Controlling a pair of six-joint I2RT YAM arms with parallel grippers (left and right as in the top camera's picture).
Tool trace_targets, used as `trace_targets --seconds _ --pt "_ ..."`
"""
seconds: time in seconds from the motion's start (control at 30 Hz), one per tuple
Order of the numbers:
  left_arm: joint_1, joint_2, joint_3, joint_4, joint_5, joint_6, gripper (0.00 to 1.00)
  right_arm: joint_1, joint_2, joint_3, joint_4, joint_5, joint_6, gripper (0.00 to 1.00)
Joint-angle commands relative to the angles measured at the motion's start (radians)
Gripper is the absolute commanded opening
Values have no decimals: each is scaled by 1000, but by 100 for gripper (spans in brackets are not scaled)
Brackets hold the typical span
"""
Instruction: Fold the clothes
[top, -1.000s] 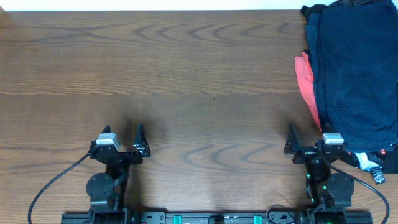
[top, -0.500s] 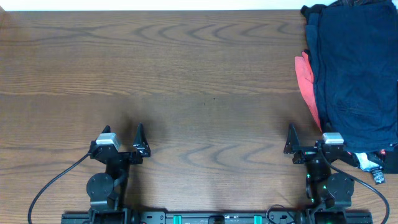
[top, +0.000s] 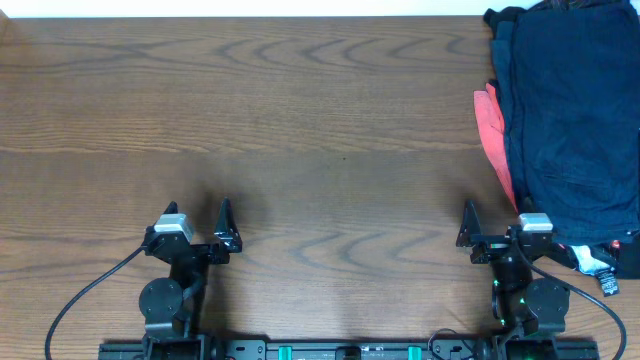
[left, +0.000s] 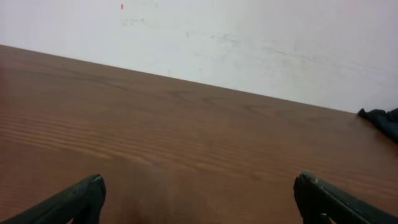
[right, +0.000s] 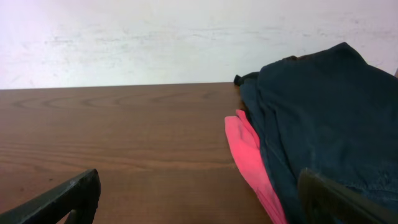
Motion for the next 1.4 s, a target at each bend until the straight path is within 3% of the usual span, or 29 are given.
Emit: trace_targets --seconds 0.0,0.97,1.37 --pt "5 -1 -14 -39 11 9 98 16 -5 -3 -2 13 13 99" --pt "5 6 16 -18 -23 -18 98 16 -5 4 95 -13 5 99" --pt "5 225 162 -18 -23 -18 98 14 2 84 40 -12 -77 99"
